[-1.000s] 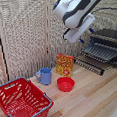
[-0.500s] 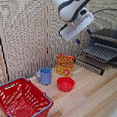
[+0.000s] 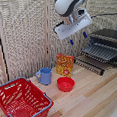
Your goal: Extend the gripper towards the oven tray handle. Grasp the handle and carefully pull the tray out of the oven. Move the gripper above the red bowl. Grab the red bowl gently. Lift the bowl and place it onto the oven tray.
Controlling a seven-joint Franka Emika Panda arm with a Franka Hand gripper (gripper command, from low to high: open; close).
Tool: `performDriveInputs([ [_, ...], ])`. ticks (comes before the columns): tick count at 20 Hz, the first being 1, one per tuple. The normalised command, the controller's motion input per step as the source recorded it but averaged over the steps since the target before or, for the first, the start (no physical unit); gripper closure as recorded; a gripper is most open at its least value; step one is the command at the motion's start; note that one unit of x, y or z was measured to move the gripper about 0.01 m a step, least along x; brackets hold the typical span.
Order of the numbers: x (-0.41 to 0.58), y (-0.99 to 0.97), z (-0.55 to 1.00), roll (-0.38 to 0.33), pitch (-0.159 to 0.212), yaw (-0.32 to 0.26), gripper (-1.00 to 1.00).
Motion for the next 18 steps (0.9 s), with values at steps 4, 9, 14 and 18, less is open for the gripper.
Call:
performDriveInputs([
  [4, -0.214, 0.59, -0.17, 0.175, -0.05, -0.07, -1.0],
  [9, -0.449, 0.51, -0.45, 0.132, -0.078, -0.046, -1.0],
  [14, -0.578, 0.33, -0.74, 0.035, -0.177, -0.017, -1.0],
  [18, -0.549, 0.25, -0.73, 0.0, -0.213, 0.0, -1.0],
])
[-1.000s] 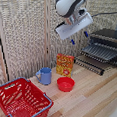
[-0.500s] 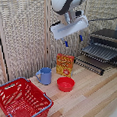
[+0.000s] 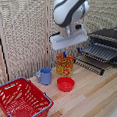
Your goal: Extend the gripper towards the oven tray handle. Grasp the handle and carefully pull the tray out of the oven. Move the gripper above the red bowl. Grab the red bowl gently. Lift the bowl and place it onto the oven tray.
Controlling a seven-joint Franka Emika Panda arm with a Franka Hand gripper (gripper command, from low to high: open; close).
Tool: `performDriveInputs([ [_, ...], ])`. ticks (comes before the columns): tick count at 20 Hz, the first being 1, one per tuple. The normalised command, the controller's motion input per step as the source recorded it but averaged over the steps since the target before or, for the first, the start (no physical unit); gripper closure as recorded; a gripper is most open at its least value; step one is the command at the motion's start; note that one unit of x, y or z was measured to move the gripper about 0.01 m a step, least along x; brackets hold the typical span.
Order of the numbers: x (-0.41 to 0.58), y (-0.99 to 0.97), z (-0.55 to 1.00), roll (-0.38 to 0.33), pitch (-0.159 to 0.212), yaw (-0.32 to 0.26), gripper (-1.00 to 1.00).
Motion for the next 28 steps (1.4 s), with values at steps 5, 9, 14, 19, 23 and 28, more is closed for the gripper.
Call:
performDriveInputs([
  [5, -0.467, 0.16, -0.7, 0.007, -0.211, 0.0, -1.0],
  [9, -0.207, -0.11, -0.54, 0.027, -0.171, 0.0, -1.0],
  [14, 0.087, -0.32, -0.21, 0.0, -0.128, 0.003, -1.0],
  [19, 0.155, -0.21, -0.27, 0.004, -0.072, 0.004, -1.0],
  [23, 0.205, -0.02, -0.44, 0.008, -0.016, 0.0, -1.0],
  [28, 0.173, 0.0, -0.35, 0.0, 0.0, 0.0, -1.0],
])
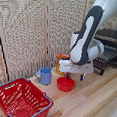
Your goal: Extend the gripper towards the oven tray handle. Grasp the handle and carefully pull the tray out of the oven. Move the gripper above the red bowl. Grab the red bowl gently. Lift the bowl and place it onto the oven tray.
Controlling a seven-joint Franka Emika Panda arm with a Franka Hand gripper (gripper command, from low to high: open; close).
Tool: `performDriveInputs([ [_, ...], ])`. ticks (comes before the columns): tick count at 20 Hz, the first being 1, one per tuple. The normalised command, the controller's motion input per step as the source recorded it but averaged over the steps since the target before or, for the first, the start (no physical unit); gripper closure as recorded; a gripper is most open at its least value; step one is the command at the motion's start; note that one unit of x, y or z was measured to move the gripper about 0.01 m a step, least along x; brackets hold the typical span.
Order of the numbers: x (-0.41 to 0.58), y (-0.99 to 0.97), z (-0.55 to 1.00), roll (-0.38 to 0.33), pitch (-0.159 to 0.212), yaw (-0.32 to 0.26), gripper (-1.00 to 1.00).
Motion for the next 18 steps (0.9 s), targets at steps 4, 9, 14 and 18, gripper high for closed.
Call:
performDriveInputs([
  [4, 0.107, -0.03, -0.15, 0.019, 0.018, 0.0, -1.0],
  [9, 0.031, -0.14, -0.22, 0.037, 0.035, 0.015, 1.0],
  [14, -0.002, -0.06, -0.04, 0.006, 0.007, 0.002, 1.0],
  [18, 0.0, 0.0, 0.0, -0.014, 0.0, 0.032, 1.0],
])
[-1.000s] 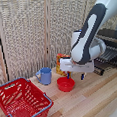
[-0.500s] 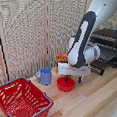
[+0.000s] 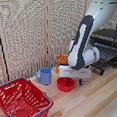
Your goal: Extend the gripper towards the oven tray handle. Grasp the handle and carefully pull the tray out of the oven. Move the gripper above the red bowl. Grab the red bowl gently. Lift the bowl and place it onto the oven tray.
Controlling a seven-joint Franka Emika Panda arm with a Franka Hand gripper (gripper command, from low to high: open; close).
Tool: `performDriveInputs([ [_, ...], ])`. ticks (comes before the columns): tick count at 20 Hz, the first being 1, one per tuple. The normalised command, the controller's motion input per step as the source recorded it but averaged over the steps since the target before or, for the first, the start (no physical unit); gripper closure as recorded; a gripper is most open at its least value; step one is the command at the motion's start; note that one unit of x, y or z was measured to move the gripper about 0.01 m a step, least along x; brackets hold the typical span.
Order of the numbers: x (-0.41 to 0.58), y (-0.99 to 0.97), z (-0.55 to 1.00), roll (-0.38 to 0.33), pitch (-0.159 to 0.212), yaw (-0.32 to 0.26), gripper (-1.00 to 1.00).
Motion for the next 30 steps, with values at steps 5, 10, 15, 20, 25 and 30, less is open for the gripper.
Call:
performDriveInputs([
  [5, 0.079, 0.0, 0.0, -0.021, 0.003, 0.034, 1.0],
  [10, 0.125, 0.01, 0.0, 0.0, 0.018, 0.011, 1.0],
  [15, 0.137, 0.0, 0.0, 0.0, 0.001, -0.012, 1.0],
  [20, 0.326, 0.0, 0.24, 0.008, 0.044, -0.131, 1.0],
  [25, 0.404, 0.01, 0.55, 0.01, 0.172, -0.115, 1.0],
  [30, 0.292, 0.06, 0.63, -0.001, 0.209, -0.115, 1.0],
])
